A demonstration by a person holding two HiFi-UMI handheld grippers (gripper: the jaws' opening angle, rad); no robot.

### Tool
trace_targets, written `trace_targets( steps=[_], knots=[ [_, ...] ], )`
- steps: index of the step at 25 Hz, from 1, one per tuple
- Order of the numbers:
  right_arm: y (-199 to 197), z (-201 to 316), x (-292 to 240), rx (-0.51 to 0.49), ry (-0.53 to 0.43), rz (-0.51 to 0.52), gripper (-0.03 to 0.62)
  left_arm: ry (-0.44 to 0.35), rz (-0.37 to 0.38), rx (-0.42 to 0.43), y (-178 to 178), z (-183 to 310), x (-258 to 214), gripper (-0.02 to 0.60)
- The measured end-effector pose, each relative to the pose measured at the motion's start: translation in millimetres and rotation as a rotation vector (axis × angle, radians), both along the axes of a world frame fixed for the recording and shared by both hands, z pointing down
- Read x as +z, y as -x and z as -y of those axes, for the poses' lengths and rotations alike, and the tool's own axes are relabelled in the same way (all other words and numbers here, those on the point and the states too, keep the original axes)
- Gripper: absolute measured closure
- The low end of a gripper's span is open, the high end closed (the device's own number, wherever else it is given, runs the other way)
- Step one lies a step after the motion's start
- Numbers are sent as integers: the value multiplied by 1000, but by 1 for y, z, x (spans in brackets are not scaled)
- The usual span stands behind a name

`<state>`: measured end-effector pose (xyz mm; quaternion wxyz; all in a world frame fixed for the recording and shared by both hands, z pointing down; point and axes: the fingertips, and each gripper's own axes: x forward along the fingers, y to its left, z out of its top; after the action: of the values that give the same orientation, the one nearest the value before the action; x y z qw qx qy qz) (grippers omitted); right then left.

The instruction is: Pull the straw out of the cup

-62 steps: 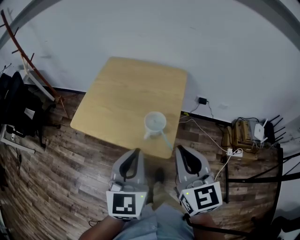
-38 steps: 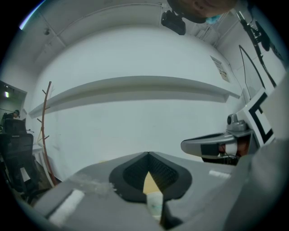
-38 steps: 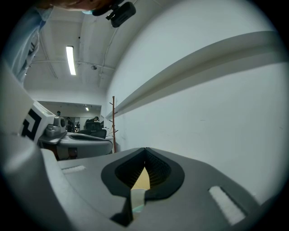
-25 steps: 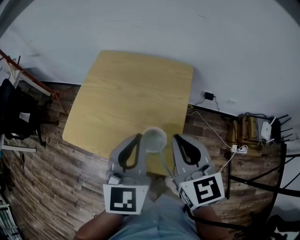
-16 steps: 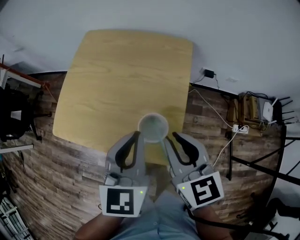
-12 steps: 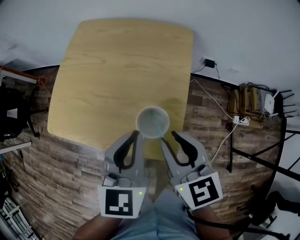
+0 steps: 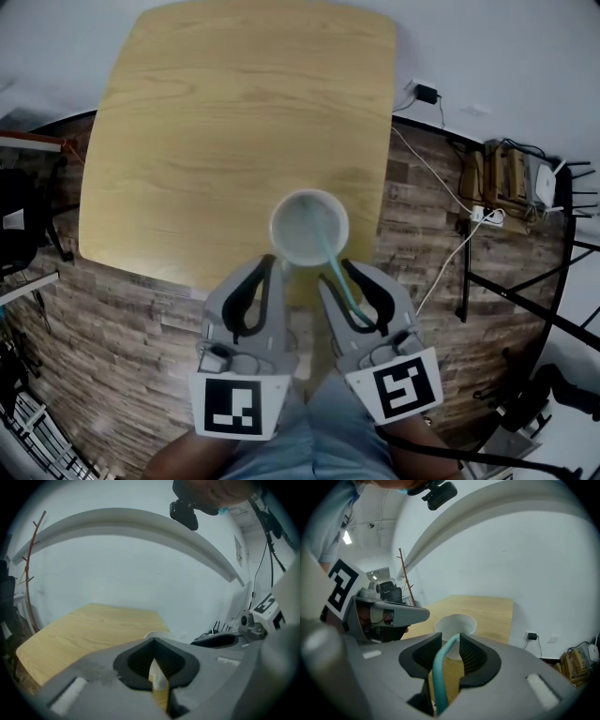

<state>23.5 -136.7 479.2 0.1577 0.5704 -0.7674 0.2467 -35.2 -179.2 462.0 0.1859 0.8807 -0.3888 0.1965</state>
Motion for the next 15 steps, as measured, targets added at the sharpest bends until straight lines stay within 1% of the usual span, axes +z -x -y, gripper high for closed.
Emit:
trace_targets(
  steps=[4,12,15],
  knots=[
    [-2,-1,5,12,20,-4,470,11,1,0,1,-1,2,561],
    [-3,-1,7,20,24,-7,505,12,6,7,0,-1,3,561],
    [-5,-1,7,28,24,-9,532,12,9,8,0,-1,3,561]
  ],
)
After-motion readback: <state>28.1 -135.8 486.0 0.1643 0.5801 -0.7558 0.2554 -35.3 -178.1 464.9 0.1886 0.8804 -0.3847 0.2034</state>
